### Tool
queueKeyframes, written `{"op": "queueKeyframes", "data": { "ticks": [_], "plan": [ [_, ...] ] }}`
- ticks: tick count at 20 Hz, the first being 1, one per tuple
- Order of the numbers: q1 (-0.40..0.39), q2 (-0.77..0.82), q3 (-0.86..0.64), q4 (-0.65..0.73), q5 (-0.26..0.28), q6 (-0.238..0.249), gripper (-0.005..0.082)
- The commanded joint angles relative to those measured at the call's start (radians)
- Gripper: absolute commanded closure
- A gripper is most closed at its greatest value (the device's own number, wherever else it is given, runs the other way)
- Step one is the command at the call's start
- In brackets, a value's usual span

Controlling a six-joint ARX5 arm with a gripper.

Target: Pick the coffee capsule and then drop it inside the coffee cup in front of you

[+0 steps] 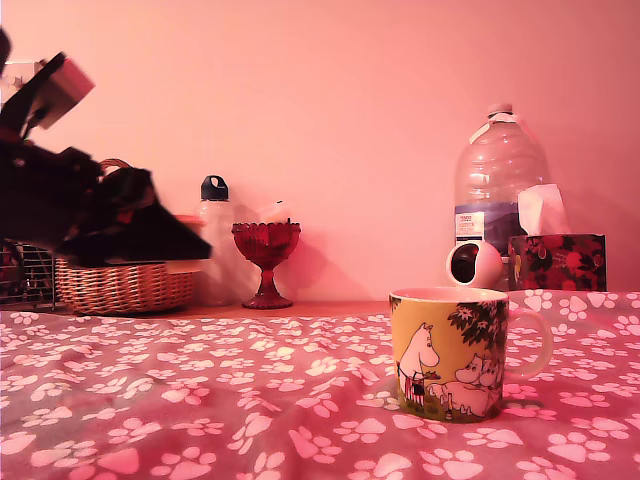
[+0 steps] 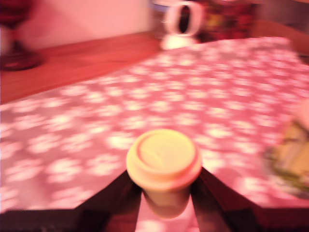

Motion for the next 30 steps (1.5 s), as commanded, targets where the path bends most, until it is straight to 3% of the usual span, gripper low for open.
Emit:
{"op": "queueKeyframes", "data": {
  "ticks": [1,10,20,26,30],
  "plan": [
    [-0.027,-0.026,-0.017,-0.004,0.000,-0.004,0.0644],
    [-0.180,-0.126,-0.010,-0.125,0.000,-0.007,0.0645],
    [-0.326,-0.129,0.055,-0.226,0.000,-0.022,0.0644],
    [-0.382,-0.128,0.116,-0.286,-0.003,-0.021,0.0644],
    [-0.396,-0.128,0.148,-0.316,-0.035,-0.018,0.0644]
  ]
}}
